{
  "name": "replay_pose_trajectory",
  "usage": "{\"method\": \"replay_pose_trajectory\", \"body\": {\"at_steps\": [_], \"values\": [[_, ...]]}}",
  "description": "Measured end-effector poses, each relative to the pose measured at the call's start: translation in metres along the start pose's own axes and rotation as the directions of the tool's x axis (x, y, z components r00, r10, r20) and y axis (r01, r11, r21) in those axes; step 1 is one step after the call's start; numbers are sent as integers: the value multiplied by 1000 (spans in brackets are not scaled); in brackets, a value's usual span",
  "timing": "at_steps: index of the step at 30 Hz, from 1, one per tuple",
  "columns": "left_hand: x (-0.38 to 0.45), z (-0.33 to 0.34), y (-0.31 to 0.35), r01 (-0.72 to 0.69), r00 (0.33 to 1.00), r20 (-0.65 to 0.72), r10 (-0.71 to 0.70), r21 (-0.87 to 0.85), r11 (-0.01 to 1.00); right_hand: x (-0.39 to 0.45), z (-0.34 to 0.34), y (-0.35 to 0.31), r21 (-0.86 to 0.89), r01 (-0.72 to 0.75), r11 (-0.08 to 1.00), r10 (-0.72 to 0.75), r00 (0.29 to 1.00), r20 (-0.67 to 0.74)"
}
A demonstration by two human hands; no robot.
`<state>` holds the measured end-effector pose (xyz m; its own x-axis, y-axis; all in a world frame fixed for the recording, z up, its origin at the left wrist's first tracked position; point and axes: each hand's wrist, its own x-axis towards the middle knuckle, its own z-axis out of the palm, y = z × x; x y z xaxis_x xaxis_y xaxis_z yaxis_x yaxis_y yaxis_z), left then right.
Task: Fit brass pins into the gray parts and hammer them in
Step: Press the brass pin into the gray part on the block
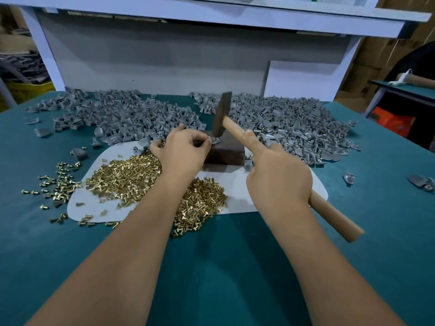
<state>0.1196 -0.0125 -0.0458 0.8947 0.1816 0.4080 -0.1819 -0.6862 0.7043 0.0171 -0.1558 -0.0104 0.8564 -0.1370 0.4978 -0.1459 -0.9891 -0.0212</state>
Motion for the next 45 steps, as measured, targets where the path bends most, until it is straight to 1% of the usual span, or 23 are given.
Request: {"method": "replay_pose_trajectory", "body": {"at_steps": [3, 7, 8, 11, 13, 15, 18, 19, 20, 22, 23, 24, 26, 28, 30, 31, 32, 35, 36, 40, 43, 45], "values": [[0, 1, -1, 5, 1000, -14, -6, -3, 1000, -1, -2, -1, 15, -32, 999, 32, 999, -35], [0, 3, -2, -36, 999, -38, 38, 59, 998, -1, -3, 2, 105, -47, 993, 64, 983, -171], [0, 3, -1, -35, 998, -43, 37, 67, 997, 0, -3, 2, 88, -38, 995, 52, 986, -161], [1, 1, 0, -21, 999, -33, 23, 68, 997, 1, -2, -2, 8, 14, 1000, -13, 1000, -14], [1, 1, 0, -22, 999, -32, 24, 68, 997, 1, -3, -4, 8, 5, 1000, -5, 1000, -13], [-1, 1, 0, -32, 998, -50, 35, 55, 998, -1, -4, -3, 33, -20, 999, 22, 996, -87], [-3, 1, 0, -62, 997, -53, 64, 35, 997, -3, -6, 1, 132, -35, 991, 68, 966, -250], [-3, 1, 0, -60, 997, -52, 61, 33, 998, -2, -6, 2, 135, -24, 991, 58, 966, -253], [-3, 0, 1, -52, 997, -54, 54, 35, 998, -1, -7, 2, 101, -5, 995, 27, 977, -214], [-1, 0, 1, -34, 998, -44, 36, 53, 998, 1, -5, 0, 11, 42, 999, -42, 997, -66], [0, 0, 0, -28, 999, -31, 30, 64, 998, 1, -4, -1, 3, 50, 999, -50, 998, -28], [0, 1, 0, -27, 999, -23, 29, 66, 997, 2, -5, -2, 5, 41, 999, -41, 999, -24], [0, 1, 0, -31, 999, -35, 32, 42, 999, 2, -7, -2, 25, 6, 1000, -5, 998, -60], [-1, 1, -1, -49, 997, -49, 51, 34, 998, 1, -8, 0, 81, -25, 996, 38, 986, -160], [-2, 1, -1, -64, 997, -41, 65, 28, 998, -1, -10, 2, 174, -16, 985, 62, 962, -264], [-3, 0, -1, -62, 997, -36, 63, 23, 998, -1, -10, 2, 187, -2, 982, 57, 956, -288], [-2, -1, -1, -57, 998, -36, 58, 22, 998, 0, -10, 3, 164, 11, 986, 36, 961, -275], [-1, 0, 0, -30, 999, -40, 31, 21, 999, 4, -5, 2, 14, 47, 999, -46, 997, -56], [-1, 0, 1, -22, 999, -35, 22, 13, 1000, 5, -4, 2, 0, 46, 999, -46, 999, -19], [-2, 0, 1, -12, 1000, -21, 12, -11, 1000, 5, -1, 3, 21, 7, 1000, -7, 999, -31], [0, -2, 1, -14, 1000, 26, 13, 49, 999, 6, 1, 10, 110, -56, 992, 64, 996, -63], [1, -6, 0, -23, 998, 65, 18, 66, 998, 9, 2, 16, 134, -115, 984, 125, 990, -70]]}}
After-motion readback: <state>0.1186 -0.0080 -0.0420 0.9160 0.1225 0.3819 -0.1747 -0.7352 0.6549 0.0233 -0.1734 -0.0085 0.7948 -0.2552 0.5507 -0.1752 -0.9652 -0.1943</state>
